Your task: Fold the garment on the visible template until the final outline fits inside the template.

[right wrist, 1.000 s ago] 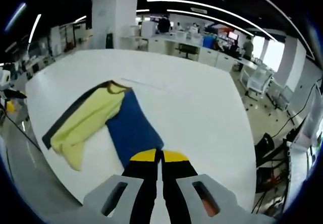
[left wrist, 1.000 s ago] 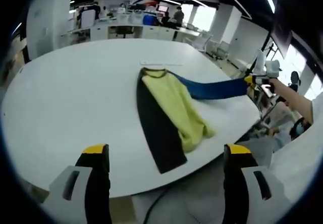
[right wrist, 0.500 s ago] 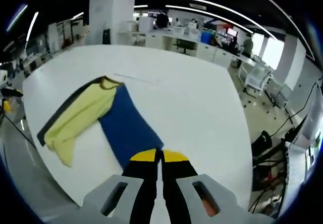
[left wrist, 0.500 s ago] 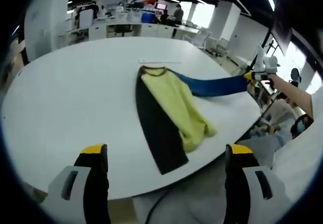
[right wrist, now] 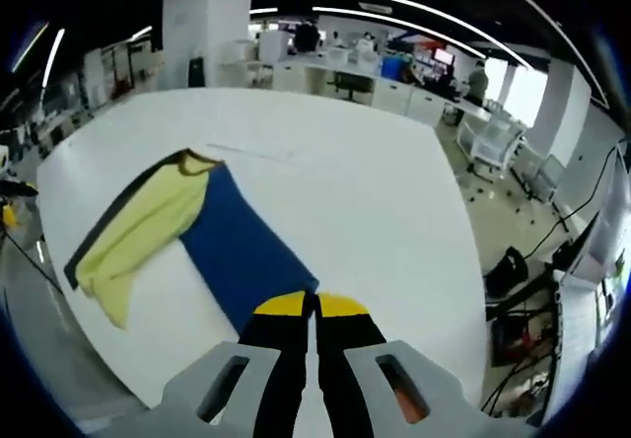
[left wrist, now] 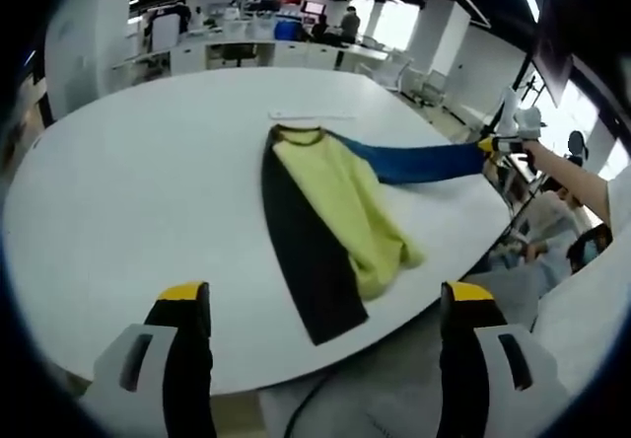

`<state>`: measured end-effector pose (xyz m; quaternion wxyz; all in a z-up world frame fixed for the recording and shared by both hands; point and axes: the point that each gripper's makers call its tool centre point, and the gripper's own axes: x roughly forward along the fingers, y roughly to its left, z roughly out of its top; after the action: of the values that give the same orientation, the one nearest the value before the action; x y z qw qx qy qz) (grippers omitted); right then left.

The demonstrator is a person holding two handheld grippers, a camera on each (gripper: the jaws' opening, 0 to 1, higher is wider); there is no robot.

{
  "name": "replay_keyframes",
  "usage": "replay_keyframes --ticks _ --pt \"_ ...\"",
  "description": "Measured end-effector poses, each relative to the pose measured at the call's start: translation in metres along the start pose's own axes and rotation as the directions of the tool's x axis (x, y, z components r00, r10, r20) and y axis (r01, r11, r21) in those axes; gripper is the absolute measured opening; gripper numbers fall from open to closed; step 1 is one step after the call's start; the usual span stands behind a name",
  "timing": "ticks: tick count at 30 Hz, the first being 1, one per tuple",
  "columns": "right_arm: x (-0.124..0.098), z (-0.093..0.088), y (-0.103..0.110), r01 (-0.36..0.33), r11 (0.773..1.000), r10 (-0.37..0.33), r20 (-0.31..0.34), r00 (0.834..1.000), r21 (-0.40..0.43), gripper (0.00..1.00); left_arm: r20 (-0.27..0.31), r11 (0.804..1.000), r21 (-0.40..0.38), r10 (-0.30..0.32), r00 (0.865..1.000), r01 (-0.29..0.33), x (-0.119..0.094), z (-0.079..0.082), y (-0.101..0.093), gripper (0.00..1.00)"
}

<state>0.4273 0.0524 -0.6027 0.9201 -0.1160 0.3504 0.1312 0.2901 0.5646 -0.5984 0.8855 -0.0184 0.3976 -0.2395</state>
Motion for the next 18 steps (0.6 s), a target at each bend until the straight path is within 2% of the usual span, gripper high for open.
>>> replay_keyframes --ticks 18 --pt "0.018 -0.015 -0.032 0.034 0.999 -0.033 -0.049 0.998 0.024 0.02 -0.037 1.000 0.006 -0.004 0.999 0.004 0.013 0.003 0.000 0.93"
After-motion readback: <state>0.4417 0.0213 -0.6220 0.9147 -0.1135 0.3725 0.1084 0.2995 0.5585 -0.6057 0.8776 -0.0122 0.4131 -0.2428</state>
